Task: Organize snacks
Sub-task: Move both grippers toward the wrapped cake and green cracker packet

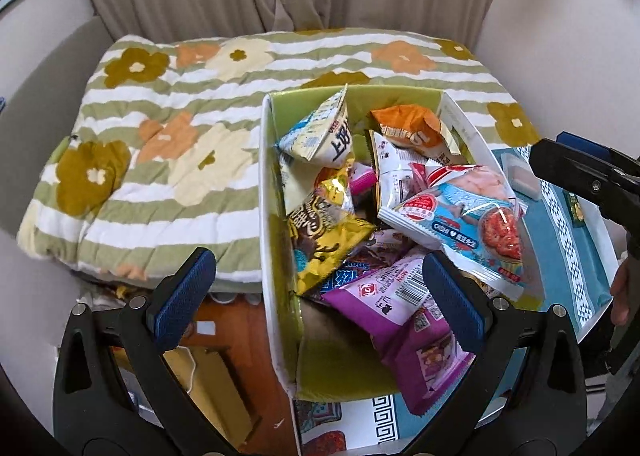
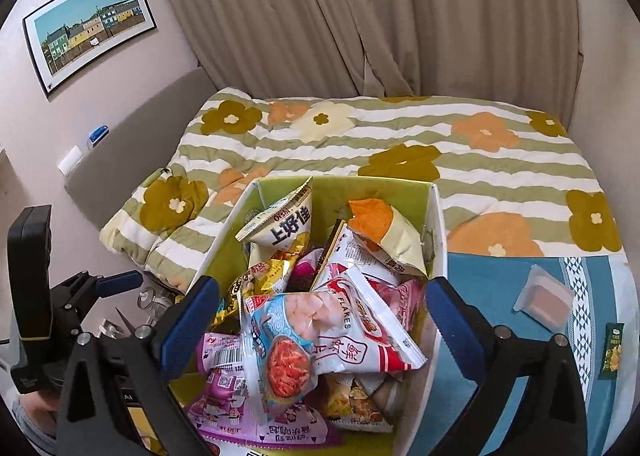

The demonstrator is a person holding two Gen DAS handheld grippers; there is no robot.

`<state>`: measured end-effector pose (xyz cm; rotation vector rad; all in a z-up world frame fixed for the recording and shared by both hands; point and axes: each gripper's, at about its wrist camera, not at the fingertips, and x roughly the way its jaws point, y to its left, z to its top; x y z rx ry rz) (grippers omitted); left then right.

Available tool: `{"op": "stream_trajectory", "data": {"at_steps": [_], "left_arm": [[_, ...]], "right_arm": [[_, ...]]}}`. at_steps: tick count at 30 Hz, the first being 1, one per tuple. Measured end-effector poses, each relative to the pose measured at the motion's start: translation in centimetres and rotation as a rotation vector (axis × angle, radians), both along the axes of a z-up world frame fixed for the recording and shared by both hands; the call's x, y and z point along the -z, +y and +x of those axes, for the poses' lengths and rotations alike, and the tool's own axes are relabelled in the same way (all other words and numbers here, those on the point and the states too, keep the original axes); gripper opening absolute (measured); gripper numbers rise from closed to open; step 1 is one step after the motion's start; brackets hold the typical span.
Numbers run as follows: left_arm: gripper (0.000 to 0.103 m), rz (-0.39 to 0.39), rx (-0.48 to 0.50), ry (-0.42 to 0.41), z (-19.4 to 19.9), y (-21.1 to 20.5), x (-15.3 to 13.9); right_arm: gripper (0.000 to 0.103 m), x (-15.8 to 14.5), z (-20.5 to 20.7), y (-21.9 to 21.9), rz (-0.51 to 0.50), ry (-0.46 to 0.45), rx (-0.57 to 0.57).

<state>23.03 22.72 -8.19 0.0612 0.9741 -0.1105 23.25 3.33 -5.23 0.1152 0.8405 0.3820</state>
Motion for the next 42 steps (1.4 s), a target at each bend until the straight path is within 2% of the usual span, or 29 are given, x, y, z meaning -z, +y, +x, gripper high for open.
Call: {"op": "stream_trajectory", "data": {"at_steps": [11,16,21,28,35,42], "left_arm": [[0.102,-0.015,-0.043,-0.082,-4.1,-3.9,-3.5],[0.102,-0.023,-0.022,-0.134,-5.9,-8.1,-5.4],[0.102,-0.032,0.025,-0.169,-7.1,-12.9,-6.2],[0.102,-0.047,0.087,-0.154,-7.5,-20.1,-5.6],[0.102,-0.07,0.127,-0.115,-6.2,-27.3,-3.9],[0.102,-0.071,0.194,-0.076,-3.5,-33.8,-1.0]], "right_arm": [[0.102,-2.4,-3.2,-4.2,0.006,-0.051,0.016],[0.102,-4.2,-5.8,-8.4,-0.013,-0.086,0.069],[0.102,-4.4,-8.4,-13.2,-0.027,-0.102,0.126],[0.102,-4.1,-10.7,-19.3,-0.062,-0.098,0.204],[0.102,-3.3,-12.2,-25.3,-0.108,-0.092,0.271],[0.102,0.6,-11.7,-31.5,-0.103,-0.025,0.347]]}}
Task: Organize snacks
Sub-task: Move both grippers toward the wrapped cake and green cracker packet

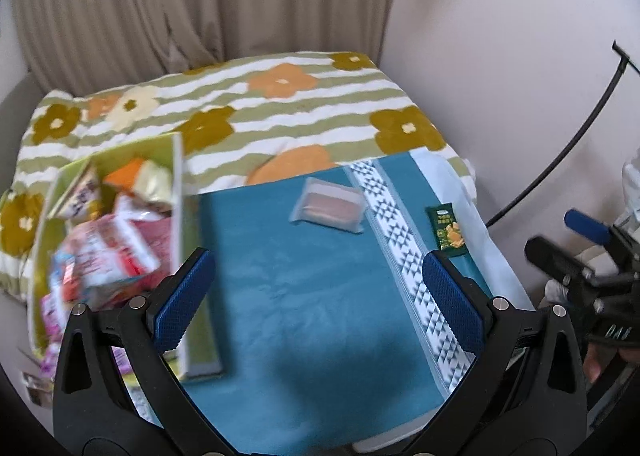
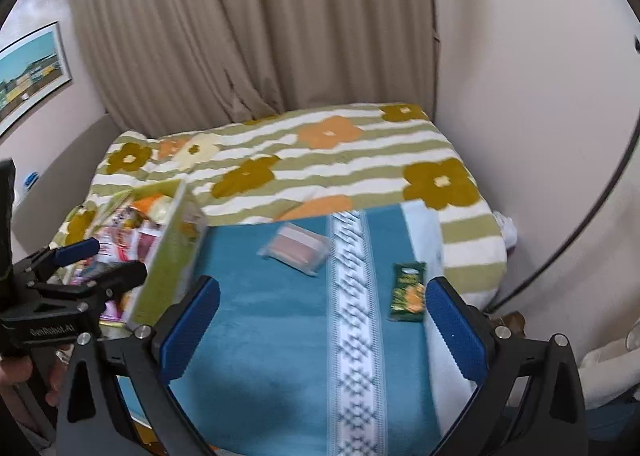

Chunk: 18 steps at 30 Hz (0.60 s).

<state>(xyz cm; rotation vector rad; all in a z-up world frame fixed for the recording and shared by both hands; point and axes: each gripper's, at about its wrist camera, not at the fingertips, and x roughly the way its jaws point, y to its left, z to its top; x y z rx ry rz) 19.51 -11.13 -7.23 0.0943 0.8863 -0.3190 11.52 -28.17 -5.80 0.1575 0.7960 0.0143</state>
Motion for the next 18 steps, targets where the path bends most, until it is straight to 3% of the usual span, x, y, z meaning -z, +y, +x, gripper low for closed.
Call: {"op": "stream_trajectory", "data": {"at_steps": [4,10,18], "left_arm": [[0.102,0.013,0.026,0.012,2.9,-3.0,2.2],[0.102,0.051,0.074,0.055,7.9,-6.3,7.3],[0.102,0.166,0.126,0.126,13.4,-8.8,14.1]], "right_arm": [[0.102,2.8,0.6,-2.4,0.035,0.043,0.05],[0.102,6.2,2.5,-3.8,-0.021,0.073,0.139],[0.101,11.8,7.3,-3.4,-0.072,0.152,0.16]]}}
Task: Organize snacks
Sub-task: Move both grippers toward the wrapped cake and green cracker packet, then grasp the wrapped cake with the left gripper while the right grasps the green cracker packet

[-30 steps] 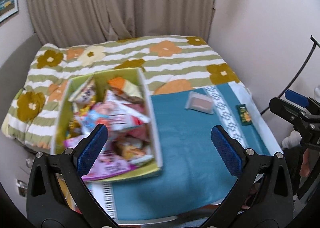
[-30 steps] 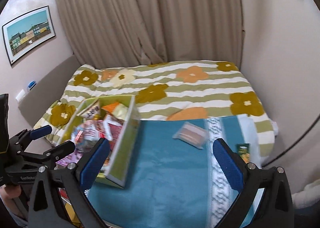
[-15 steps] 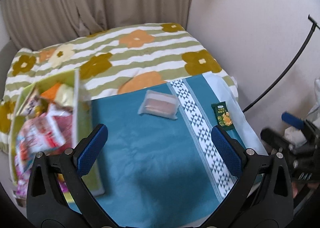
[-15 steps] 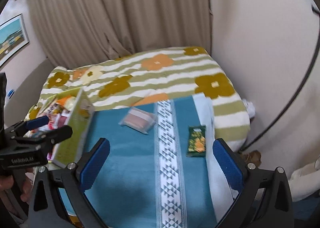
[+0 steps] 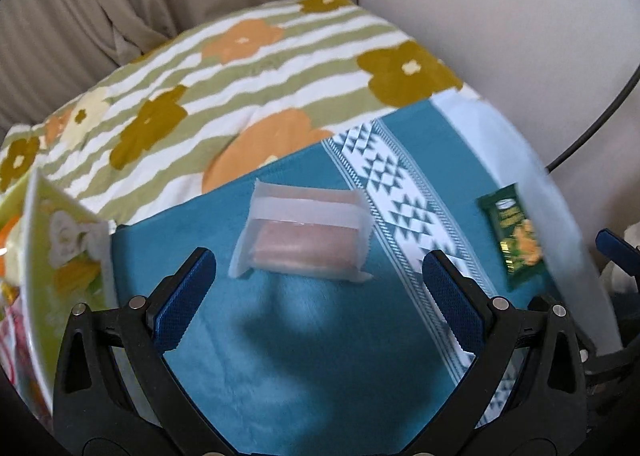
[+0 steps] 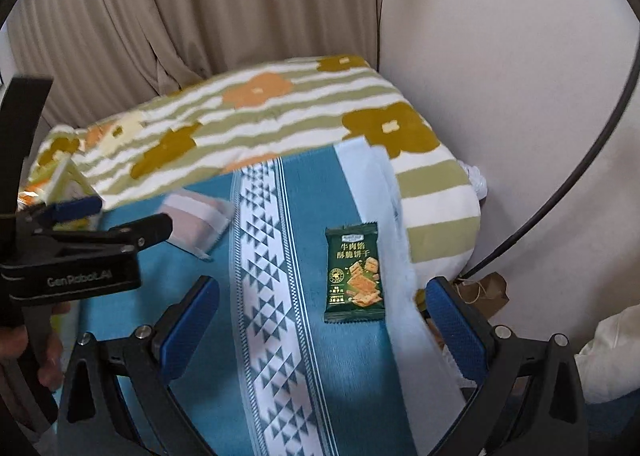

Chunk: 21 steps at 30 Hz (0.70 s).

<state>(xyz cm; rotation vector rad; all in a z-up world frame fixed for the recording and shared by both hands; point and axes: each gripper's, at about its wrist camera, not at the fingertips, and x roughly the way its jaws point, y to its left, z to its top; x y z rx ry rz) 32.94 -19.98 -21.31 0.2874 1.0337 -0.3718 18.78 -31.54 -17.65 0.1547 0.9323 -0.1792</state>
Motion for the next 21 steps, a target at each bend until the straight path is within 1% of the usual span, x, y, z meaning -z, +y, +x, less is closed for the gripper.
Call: {"op": "stream_trajectory", "data": {"at_steps": [3,5,8,11,17,21], "left_arm": [[0.102,0.025,0.005,0.017,1.5,-0.1,1.4],[0.102,0.043,0.009,0.023,2.4,-0.3,2.3],[0.102,0.068,0.016,0.043,3.6,-0.6,3.6],[0.102,0.069,0.023,0.06,4.3,-0.8,4.5],[0.102,0.087,0.033,0.089,5.2,-1.0,5.9],[0.102,0.063,0.031,0.111,5.7,-0.8,6.3]], "right_arm": [[0.101,2.3,1.7,0.4,-0.051,0.039,0.01],[0.1,3.3,2.6,0.5,-0.062,0.06,0.02],[0.099,4.7,3.8,0.3,-0.077,0.095,0.033],[0.099,5.6,4.9,0.1,-0.095,0.118,0.049],[0.099,7.0,6.4,-0.3,-0.074,0.172,0.08],[0.099,7.5,7.2,-1.0,-0.04,0.194,0.103]]}}
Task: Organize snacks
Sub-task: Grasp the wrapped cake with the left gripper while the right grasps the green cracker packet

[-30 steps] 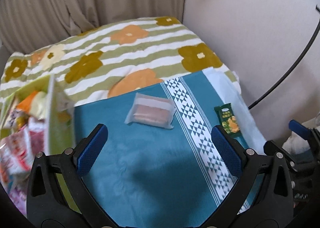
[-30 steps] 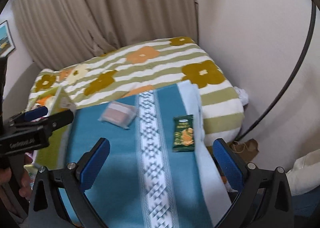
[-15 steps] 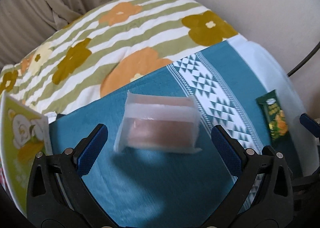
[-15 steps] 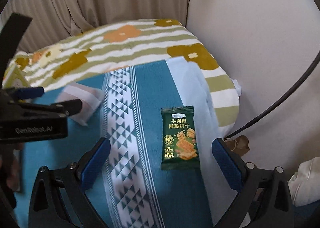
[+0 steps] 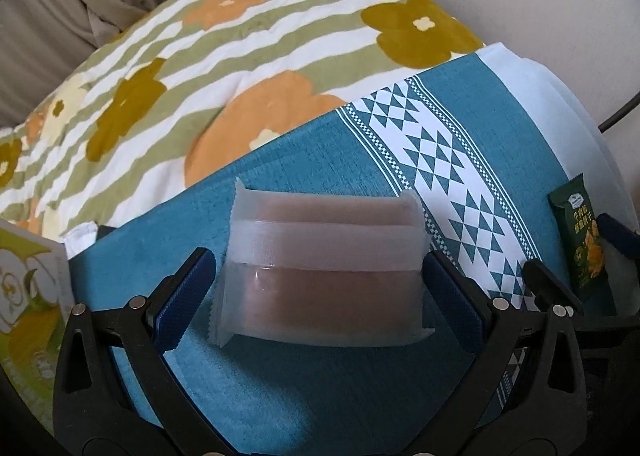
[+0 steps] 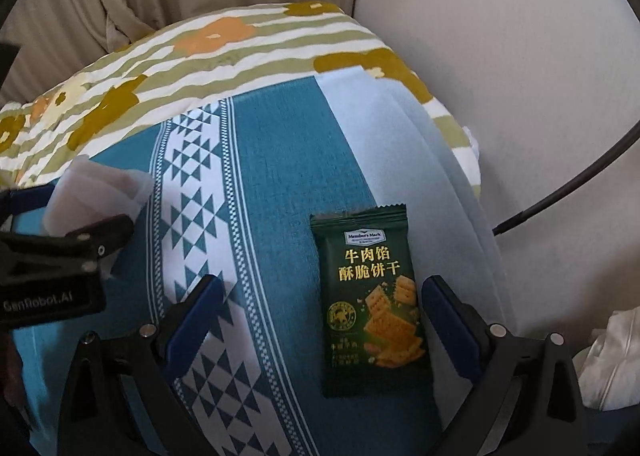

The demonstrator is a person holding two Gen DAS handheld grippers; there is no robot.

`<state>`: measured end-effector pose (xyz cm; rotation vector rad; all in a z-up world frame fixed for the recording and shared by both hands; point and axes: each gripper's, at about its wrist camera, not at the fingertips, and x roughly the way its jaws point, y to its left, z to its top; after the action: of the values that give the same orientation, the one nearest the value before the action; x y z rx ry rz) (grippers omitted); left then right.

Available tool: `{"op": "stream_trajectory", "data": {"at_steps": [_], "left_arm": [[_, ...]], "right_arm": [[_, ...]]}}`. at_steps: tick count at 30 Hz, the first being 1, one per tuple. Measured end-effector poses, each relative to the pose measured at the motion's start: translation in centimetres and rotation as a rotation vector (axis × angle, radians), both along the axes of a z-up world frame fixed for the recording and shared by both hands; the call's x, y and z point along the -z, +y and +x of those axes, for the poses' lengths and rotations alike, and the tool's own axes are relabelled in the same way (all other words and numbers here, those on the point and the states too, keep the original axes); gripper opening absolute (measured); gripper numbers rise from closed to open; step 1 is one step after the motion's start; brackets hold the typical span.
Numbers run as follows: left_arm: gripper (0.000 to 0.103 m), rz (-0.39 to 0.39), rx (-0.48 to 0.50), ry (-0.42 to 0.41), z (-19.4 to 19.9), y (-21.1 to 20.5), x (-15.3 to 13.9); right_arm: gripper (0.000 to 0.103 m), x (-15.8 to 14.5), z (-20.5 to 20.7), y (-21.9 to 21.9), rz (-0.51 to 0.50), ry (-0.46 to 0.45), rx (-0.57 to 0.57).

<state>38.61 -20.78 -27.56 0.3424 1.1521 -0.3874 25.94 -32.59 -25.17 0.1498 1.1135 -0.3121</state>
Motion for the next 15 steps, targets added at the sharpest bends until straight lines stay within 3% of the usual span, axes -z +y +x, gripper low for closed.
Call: {"op": "stream_trajectory", "data": {"at_steps": [8,15], "left_arm": [[0.102,-0.01,0.011,0.031,0.3,-0.1,0.8],[0.102,-0.039,0.016,0.038,0.5,0.1,1.0]], "right_arm": [[0.098,-0.1,-0.2,-0.8,0.102,0.0,-0.031],[0.08,-0.5,-0.9,0.0,0.072,-0.01,-0.102]]}}
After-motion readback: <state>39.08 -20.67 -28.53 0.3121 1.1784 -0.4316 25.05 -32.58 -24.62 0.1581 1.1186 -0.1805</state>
